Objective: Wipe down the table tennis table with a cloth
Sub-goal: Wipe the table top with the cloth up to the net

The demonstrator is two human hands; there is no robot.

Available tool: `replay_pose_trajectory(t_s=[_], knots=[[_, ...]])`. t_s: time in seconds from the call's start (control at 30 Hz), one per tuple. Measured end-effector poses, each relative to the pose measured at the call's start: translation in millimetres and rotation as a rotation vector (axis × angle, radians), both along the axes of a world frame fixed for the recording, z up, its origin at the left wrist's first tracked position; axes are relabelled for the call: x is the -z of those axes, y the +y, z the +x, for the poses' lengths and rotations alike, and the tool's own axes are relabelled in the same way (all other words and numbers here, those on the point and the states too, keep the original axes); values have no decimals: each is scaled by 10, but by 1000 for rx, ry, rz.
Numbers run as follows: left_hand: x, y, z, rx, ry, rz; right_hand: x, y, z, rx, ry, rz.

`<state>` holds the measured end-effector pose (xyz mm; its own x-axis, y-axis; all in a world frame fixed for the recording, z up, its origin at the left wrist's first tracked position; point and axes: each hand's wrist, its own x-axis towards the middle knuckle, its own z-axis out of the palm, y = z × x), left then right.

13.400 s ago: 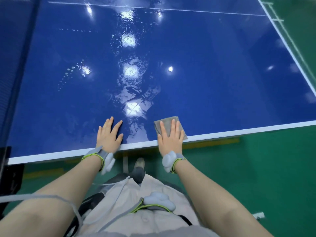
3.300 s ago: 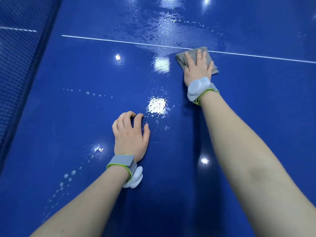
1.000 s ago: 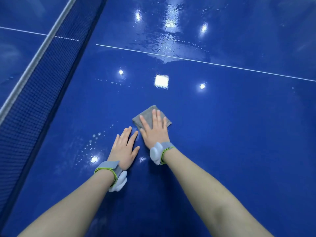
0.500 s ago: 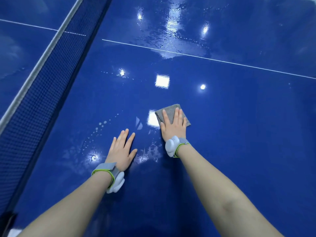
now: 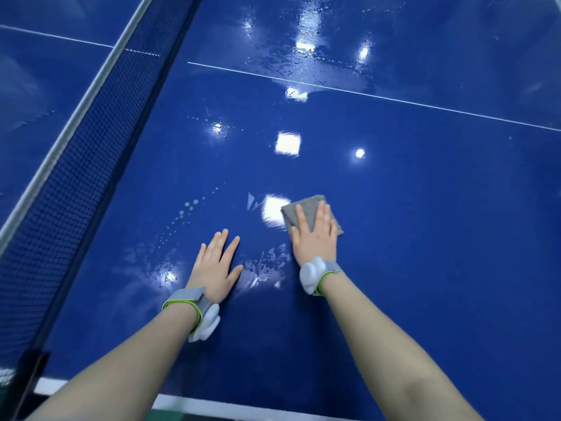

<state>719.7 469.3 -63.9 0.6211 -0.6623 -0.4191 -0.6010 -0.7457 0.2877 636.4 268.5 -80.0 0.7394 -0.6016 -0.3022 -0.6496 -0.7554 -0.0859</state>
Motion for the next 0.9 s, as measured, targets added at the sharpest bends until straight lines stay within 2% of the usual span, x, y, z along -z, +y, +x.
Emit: replay_pose_trajectory(t_s=[0.17, 0.4, 0.57, 0.77, 0.9], knots=[[2, 114, -70, 1, 1, -4, -11, 111, -59, 83, 47, -14], [13, 228, -120, 18, -28, 4, 10, 971, -79, -71, -12, 18], [8, 385, -186, 40, -17, 6, 23, 941, -299, -166, 26, 67], [-25, 581, -254, 57, -9, 4, -25, 560, -586, 96, 42, -5], [-19, 693, -295, 59, -18, 1, -47, 709, -634, 167, 42, -3]])
